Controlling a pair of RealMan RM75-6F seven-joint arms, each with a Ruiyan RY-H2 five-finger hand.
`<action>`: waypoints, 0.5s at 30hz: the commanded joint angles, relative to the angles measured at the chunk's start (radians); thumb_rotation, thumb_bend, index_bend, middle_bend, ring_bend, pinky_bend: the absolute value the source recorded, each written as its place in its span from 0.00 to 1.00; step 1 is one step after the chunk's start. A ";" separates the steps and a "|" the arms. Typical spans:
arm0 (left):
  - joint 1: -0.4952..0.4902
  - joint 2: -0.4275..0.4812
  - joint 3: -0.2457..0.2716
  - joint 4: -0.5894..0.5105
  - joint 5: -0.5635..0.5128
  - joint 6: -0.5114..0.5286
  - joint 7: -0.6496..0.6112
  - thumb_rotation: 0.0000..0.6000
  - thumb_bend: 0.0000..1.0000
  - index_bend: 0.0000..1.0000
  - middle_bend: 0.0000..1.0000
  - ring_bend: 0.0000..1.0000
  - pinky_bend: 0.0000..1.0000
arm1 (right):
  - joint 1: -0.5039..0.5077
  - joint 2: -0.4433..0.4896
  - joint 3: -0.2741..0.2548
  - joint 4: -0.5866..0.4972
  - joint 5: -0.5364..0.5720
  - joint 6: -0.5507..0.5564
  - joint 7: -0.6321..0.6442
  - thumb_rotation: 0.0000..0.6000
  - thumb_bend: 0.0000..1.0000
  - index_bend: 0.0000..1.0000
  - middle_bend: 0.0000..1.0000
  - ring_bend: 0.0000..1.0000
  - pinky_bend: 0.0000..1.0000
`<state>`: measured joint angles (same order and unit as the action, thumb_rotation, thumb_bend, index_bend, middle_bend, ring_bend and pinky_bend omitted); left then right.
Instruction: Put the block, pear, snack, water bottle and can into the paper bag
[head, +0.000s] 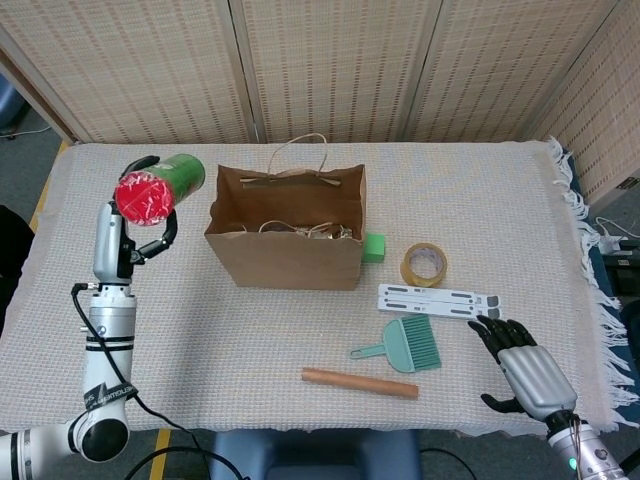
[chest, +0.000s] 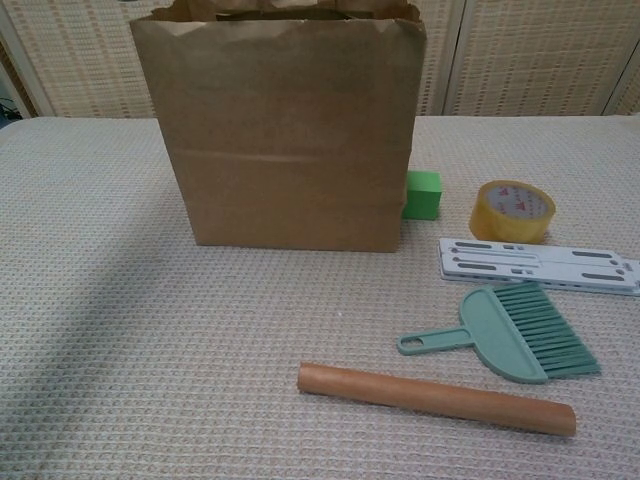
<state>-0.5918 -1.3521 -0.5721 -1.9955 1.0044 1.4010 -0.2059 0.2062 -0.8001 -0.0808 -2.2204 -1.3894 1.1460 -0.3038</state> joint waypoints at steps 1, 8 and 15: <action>-0.012 -0.013 0.006 -0.027 -0.003 -0.004 0.023 1.00 0.64 0.62 0.63 0.61 0.73 | 0.002 0.001 0.001 0.003 0.004 -0.003 0.002 1.00 0.10 0.00 0.00 0.00 0.00; -0.056 -0.085 0.051 0.020 0.066 -0.004 0.073 1.00 0.63 0.62 0.63 0.61 0.73 | 0.006 -0.001 0.000 0.006 0.005 -0.012 0.000 1.00 0.10 0.00 0.00 0.00 0.00; -0.098 -0.146 0.049 0.031 0.073 -0.003 0.110 1.00 0.64 0.62 0.63 0.61 0.73 | 0.010 0.004 0.003 0.012 0.010 -0.017 0.014 1.00 0.10 0.00 0.00 0.00 0.00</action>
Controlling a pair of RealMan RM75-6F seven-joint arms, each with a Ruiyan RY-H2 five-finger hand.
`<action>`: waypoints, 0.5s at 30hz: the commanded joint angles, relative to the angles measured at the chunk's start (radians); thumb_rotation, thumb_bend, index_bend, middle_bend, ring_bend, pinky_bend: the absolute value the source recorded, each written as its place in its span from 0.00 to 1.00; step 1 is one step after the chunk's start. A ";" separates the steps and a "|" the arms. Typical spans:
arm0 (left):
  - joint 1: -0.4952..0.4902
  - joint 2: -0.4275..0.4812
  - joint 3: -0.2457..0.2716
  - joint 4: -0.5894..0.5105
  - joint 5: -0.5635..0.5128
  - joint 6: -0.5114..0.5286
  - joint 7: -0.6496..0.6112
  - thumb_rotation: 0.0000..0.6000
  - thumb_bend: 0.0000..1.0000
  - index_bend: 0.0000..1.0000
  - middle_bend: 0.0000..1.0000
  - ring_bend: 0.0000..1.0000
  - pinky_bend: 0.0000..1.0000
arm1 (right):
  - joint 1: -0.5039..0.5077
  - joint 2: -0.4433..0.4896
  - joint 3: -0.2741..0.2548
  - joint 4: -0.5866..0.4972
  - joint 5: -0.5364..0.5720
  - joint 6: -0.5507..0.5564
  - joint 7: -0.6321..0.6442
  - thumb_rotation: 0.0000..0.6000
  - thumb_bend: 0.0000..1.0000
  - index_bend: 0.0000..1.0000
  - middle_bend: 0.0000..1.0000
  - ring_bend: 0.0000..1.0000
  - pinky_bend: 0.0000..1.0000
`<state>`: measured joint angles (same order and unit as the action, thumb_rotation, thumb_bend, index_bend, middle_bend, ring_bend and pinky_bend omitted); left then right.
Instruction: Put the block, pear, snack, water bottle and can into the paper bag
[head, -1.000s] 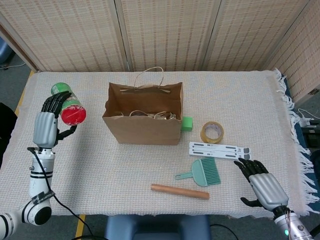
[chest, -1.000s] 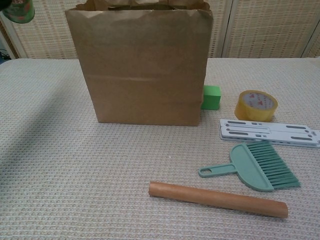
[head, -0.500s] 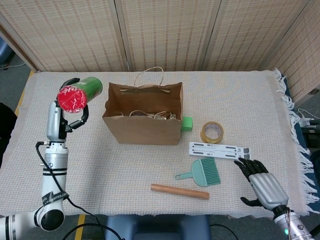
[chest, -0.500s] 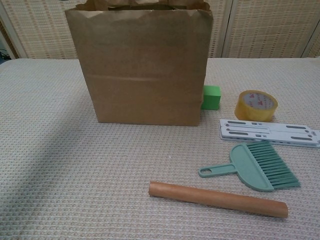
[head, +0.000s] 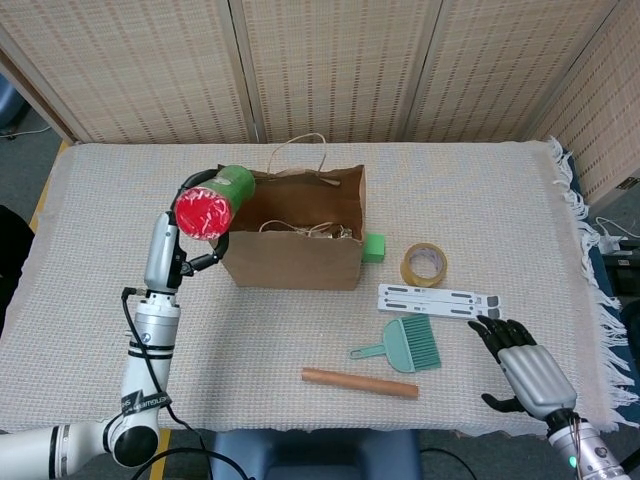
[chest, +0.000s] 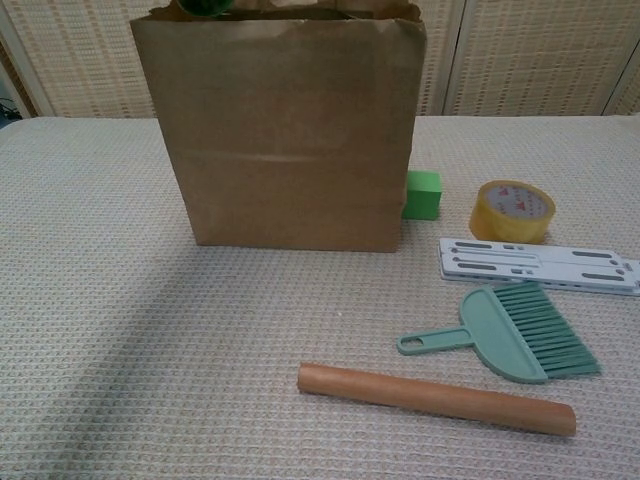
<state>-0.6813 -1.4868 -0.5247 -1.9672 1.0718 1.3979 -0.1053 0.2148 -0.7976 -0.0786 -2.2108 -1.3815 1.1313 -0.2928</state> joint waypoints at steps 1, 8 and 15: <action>-0.012 -0.016 0.001 0.003 0.008 0.002 0.010 1.00 0.64 0.62 0.63 0.61 0.73 | 0.002 0.003 0.001 0.003 0.003 -0.003 0.006 1.00 0.09 0.00 0.00 0.00 0.00; -0.026 -0.032 -0.005 -0.010 0.008 -0.002 0.028 1.00 0.63 0.62 0.63 0.61 0.73 | 0.007 0.007 0.003 0.008 0.006 -0.010 0.018 1.00 0.10 0.00 0.00 0.00 0.00; -0.027 -0.035 0.078 0.051 0.037 -0.058 0.059 1.00 0.61 0.52 0.53 0.46 0.61 | 0.006 0.005 0.002 0.007 0.004 -0.010 0.015 1.00 0.10 0.00 0.00 0.00 0.00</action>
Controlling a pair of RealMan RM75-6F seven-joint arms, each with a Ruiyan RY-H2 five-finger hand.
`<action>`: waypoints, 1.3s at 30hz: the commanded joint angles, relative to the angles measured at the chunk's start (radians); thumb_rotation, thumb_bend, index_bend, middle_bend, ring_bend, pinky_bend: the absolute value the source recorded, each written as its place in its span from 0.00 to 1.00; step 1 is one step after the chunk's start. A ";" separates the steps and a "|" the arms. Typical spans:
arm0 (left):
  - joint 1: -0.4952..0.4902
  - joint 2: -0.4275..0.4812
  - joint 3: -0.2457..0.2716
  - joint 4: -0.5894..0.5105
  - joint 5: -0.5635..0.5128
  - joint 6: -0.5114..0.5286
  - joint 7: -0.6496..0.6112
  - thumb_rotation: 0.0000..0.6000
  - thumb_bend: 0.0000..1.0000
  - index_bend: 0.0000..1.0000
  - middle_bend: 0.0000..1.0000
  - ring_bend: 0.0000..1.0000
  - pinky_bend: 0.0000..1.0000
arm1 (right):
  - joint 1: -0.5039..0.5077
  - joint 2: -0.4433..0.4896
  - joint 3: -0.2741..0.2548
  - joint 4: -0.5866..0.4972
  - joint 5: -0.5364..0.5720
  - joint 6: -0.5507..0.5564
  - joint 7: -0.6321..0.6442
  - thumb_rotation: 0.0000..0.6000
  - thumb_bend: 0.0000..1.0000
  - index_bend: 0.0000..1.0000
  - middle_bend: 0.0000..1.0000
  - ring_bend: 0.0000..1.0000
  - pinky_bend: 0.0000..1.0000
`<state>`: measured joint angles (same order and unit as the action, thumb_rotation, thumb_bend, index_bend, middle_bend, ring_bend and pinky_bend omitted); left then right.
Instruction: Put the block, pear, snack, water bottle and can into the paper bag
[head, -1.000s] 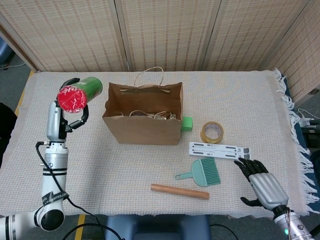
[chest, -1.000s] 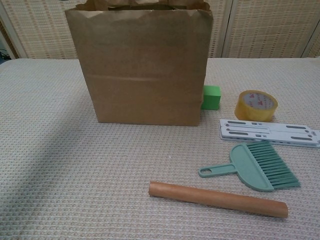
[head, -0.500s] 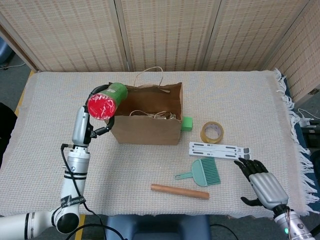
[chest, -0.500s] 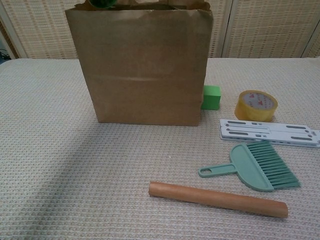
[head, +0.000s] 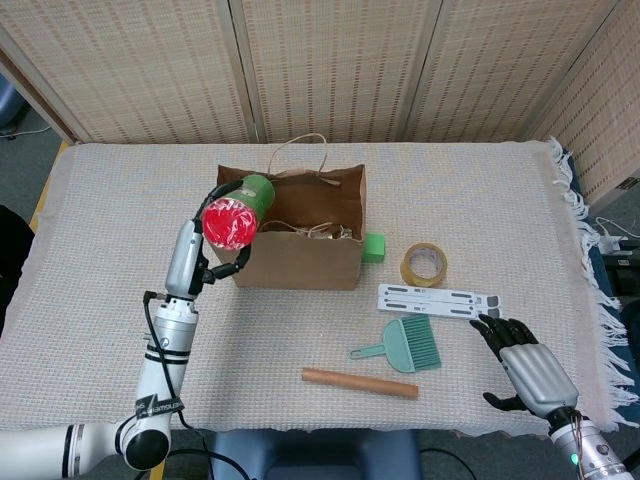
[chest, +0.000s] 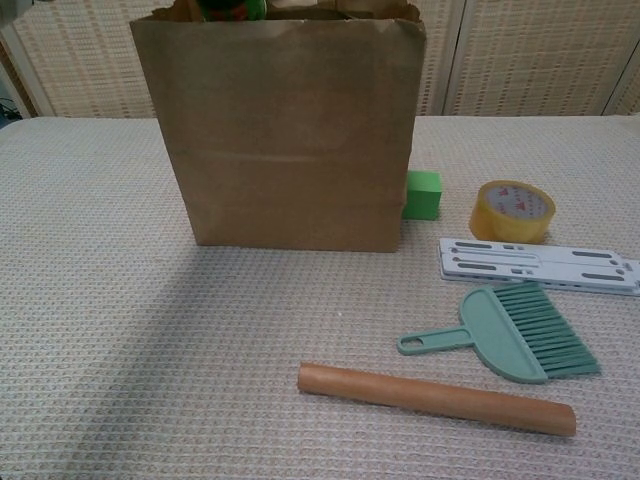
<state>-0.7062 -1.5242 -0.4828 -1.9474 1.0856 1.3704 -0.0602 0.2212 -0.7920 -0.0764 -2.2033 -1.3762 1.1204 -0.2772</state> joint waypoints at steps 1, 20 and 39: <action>-0.004 0.006 0.054 0.045 0.034 -0.050 0.018 1.00 0.59 0.48 0.48 0.41 0.56 | -0.001 -0.001 0.000 -0.001 -0.001 0.001 -0.001 1.00 0.10 0.00 0.00 0.00 0.00; -0.009 0.096 0.085 0.013 -0.033 -0.178 0.048 1.00 0.43 0.01 0.00 0.00 0.08 | -0.001 -0.006 -0.001 0.004 0.000 0.003 -0.004 1.00 0.10 0.00 0.00 0.00 0.00; 0.374 0.418 0.388 0.122 0.282 0.119 0.168 1.00 0.45 0.08 0.00 0.00 0.09 | -0.011 -0.066 -0.009 0.051 -0.006 0.015 -0.057 1.00 0.10 0.00 0.00 0.00 0.00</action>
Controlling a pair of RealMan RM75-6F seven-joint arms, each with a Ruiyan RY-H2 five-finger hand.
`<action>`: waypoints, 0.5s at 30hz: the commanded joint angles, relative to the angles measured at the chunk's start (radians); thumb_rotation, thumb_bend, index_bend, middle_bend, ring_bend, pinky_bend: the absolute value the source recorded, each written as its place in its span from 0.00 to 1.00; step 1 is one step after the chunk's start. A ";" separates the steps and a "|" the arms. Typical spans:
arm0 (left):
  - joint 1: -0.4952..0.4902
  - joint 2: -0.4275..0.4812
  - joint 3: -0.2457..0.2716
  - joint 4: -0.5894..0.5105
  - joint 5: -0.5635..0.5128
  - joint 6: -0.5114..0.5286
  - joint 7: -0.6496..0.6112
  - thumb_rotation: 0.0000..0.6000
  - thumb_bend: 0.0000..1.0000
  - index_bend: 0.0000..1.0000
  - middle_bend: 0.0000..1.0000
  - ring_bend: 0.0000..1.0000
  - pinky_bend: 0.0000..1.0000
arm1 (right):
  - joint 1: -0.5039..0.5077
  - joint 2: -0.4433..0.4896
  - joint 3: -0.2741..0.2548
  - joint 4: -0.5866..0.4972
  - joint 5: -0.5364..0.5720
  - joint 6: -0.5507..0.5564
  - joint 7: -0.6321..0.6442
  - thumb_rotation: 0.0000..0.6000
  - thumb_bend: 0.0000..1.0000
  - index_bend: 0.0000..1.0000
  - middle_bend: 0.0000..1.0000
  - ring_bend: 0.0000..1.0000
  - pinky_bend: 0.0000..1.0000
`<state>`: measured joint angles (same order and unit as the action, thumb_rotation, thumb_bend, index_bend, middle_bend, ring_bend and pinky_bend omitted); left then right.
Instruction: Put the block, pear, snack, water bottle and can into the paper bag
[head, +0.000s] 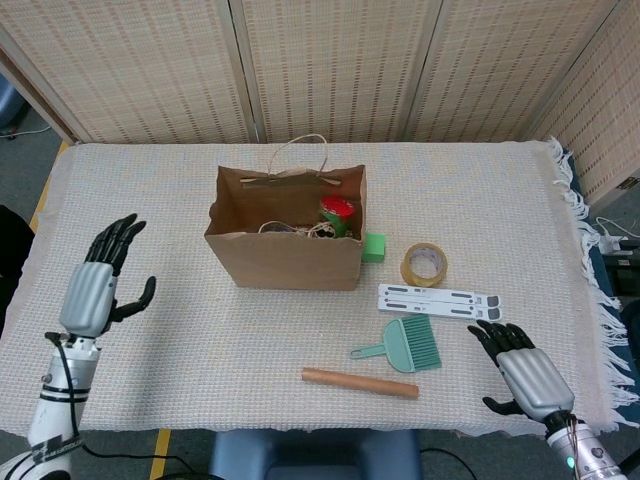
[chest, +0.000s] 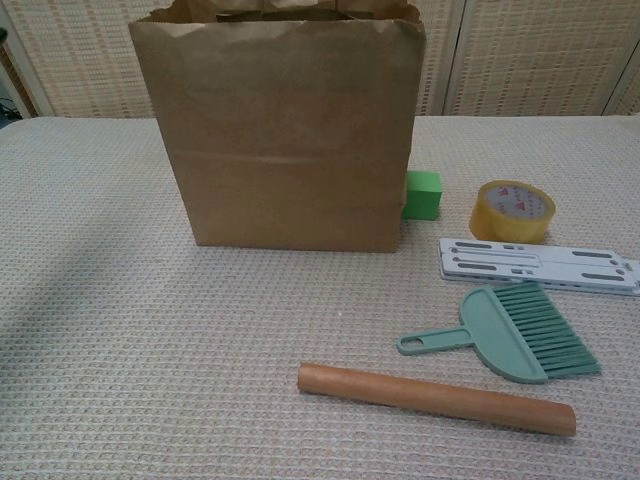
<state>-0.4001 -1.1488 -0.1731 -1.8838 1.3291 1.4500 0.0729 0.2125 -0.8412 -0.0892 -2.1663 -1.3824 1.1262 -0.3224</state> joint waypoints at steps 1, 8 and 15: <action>0.074 0.044 0.085 0.064 0.041 0.042 0.038 1.00 0.45 0.08 0.00 0.00 0.09 | -0.002 -0.020 0.005 0.016 -0.001 0.012 -0.013 1.00 0.10 0.00 0.00 0.00 0.00; 0.211 0.005 0.211 0.242 0.144 0.161 0.104 1.00 0.46 0.05 0.00 0.00 0.05 | -0.035 -0.156 0.026 0.162 -0.052 0.102 -0.023 1.00 0.10 0.00 0.00 0.00 0.00; 0.273 -0.016 0.218 0.326 0.181 0.219 0.088 1.00 0.46 0.00 0.00 0.00 0.03 | -0.058 -0.250 0.026 0.286 -0.139 0.169 -0.015 1.00 0.10 0.00 0.00 0.00 0.00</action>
<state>-0.1365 -1.1568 0.0412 -1.5698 1.5010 1.6587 0.1580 0.1664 -1.0634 -0.0666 -1.9090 -1.4888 1.2667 -0.3379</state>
